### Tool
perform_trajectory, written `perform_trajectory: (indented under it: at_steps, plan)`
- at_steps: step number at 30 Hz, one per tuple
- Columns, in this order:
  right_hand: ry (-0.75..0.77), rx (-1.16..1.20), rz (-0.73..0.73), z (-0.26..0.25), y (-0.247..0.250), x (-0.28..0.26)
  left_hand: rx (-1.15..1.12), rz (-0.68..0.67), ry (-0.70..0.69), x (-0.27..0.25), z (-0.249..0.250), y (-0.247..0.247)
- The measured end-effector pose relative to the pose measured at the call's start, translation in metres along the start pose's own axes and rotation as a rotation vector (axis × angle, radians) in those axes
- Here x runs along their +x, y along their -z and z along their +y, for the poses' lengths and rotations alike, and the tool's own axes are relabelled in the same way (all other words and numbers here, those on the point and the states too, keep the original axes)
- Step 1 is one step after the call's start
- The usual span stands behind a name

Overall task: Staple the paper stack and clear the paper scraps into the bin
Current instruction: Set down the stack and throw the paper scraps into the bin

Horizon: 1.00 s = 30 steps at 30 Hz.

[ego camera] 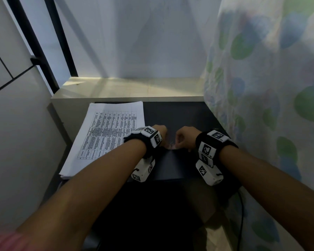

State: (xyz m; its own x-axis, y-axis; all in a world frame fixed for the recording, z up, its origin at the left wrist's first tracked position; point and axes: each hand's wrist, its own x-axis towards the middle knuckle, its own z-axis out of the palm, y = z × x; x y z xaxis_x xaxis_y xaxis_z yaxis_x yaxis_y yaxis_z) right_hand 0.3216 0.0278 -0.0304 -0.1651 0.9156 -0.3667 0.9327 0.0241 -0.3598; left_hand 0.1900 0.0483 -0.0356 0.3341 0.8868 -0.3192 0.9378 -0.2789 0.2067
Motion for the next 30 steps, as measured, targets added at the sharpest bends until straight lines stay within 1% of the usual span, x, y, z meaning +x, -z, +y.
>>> perform_trajectory:
  at_steps: [3,5,7,10,13,15,17,19,21,26,28,30]
  plan:
    - [-0.018,0.092,0.039,0.013,0.008,-0.004,-0.035,0.053,0.012,0.002,-0.005,0.004]
    - [-0.052,0.127,0.032,0.021,0.010,-0.008,-0.039,0.053,0.018,0.000,-0.009,0.005]
    - [-0.071,0.076,0.016,0.023,0.009,-0.008,-0.011,0.033,0.016,-0.001,-0.011,0.005]
    - [-0.059,0.006,0.024,0.014,0.004,-0.004,-0.005,0.017,0.007,-0.001,-0.008,0.001]
    - [-0.010,-0.027,0.019,0.000,0.000,0.001,-0.018,0.024,-0.023,0.002,0.000,-0.003]
    - [0.037,-0.070,0.070,-0.004,0.003,0.002,-0.025,0.016,-0.027,0.003,0.003,-0.002]
    - [0.072,-0.061,0.106,0.000,0.008,0.002,-0.016,0.019,-0.016,0.003,0.000,0.001]
    - [0.091,-0.074,0.061,0.006,0.011,0.005,0.026,0.021,0.008,0.002,-0.007,0.004]
    - [0.126,-0.160,0.008,0.008,0.012,0.006,0.074,-0.012,0.034,0.000,-0.015,0.004]
    - [0.319,-0.367,-0.081,-0.006,0.006,0.004,0.072,-0.013,0.012,0.003,-0.021,0.000]
    - [0.356,-0.401,-0.082,-0.007,0.001,0.001,0.067,-0.024,0.008,0.004,-0.021,-0.001]
    - [0.358,-0.359,-0.052,-0.003,-0.003,-0.003,0.058,-0.037,0.001,0.004,-0.022,-0.001]
